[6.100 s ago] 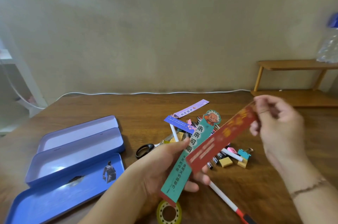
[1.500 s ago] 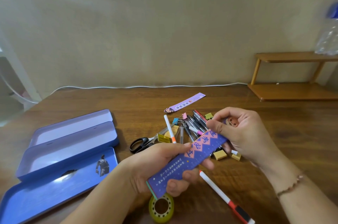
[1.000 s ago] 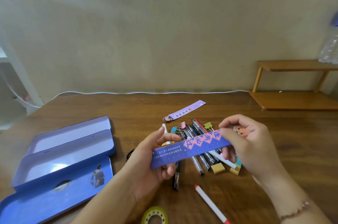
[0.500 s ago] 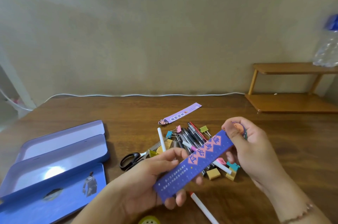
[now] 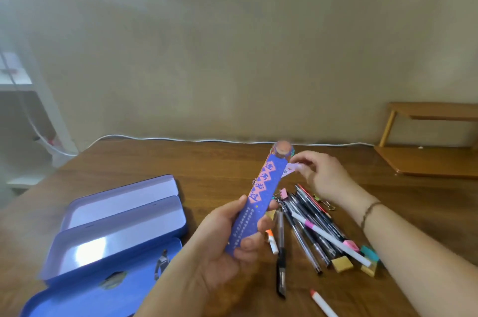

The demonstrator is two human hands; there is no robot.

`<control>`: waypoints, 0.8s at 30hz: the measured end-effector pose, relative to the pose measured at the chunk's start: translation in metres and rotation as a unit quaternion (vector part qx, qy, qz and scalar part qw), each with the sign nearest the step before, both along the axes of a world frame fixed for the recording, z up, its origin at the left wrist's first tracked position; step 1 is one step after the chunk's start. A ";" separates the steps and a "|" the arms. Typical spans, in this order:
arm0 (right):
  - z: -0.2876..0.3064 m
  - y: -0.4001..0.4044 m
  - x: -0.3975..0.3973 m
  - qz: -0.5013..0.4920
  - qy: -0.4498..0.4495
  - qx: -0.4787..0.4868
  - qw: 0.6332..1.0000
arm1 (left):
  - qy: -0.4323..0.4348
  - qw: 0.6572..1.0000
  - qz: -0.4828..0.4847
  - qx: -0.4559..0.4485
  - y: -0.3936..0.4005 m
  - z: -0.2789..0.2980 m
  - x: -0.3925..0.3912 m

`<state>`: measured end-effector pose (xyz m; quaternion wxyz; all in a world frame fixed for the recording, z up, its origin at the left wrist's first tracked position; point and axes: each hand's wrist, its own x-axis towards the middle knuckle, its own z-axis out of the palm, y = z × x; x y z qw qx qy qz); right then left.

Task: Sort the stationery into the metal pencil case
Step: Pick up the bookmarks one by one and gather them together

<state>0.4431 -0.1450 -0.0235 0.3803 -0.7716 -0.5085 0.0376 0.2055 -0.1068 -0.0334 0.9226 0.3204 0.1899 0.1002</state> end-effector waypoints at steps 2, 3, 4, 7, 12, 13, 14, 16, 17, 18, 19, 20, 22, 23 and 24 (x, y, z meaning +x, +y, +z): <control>-0.010 0.037 0.011 0.064 -0.122 -0.174 0.975 | -0.004 0.999 0.019 -0.030 0.005 -0.002 -0.001; -0.013 0.050 0.013 0.088 -0.167 -0.238 0.953 | -0.002 0.999 0.023 -0.037 0.007 -0.003 -0.002; -0.012 0.059 0.013 0.104 -0.209 -0.285 0.930 | 0.000 0.999 0.026 -0.044 0.008 -0.003 -0.003; -0.011 0.076 0.019 0.129 -0.236 -0.313 0.911 | -0.001 0.997 0.042 -0.058 0.012 -0.002 -0.006; -0.013 0.089 0.026 0.151 -0.231 -0.319 0.907 | 0.011 0.997 0.051 -0.060 0.010 -0.002 -0.007; -0.015 0.090 0.026 0.158 -0.226 -0.318 0.907 | 0.012 0.997 0.054 -0.062 0.011 -0.001 -0.008; -0.016 0.090 0.025 0.161 -0.219 -0.316 0.909 | 0.011 0.996 0.057 -0.065 0.012 -0.001 -0.008; -0.014 0.089 0.022 0.161 -0.213 -0.313 0.911 | 0.004 0.995 0.070 -0.073 0.014 -0.002 -0.009; -0.013 0.089 0.022 0.158 -0.215 -0.316 0.910 | 0.001 0.994 0.078 -0.076 0.016 -0.002 -0.009; -0.012 0.089 0.021 0.156 -0.219 -0.323 0.908 | 0.001 0.993 0.085 -0.078 0.016 -0.002 -0.009; -0.011 0.088 0.020 0.156 -0.222 -0.330 0.904 | 0.001 0.993 0.090 -0.079 0.017 -0.002 -0.009; -0.011 0.088 0.018 0.160 -0.226 -0.333 0.901 | 0.002 0.992 0.095 -0.080 0.017 -0.002 -0.009; -0.010 0.087 0.016 0.172 -0.227 -0.341 0.896 | 0.006 0.991 0.101 -0.083 0.016 -0.002 -0.010; -0.009 0.087 0.014 0.175 -0.227 -0.348 0.892 | 0.008 0.991 0.103 -0.085 0.016 -0.002 -0.010; -0.008 0.087 0.012 0.176 -0.230 -0.353 0.889 | 0.010 0.991 0.104 -0.087 0.016 -0.002 -0.010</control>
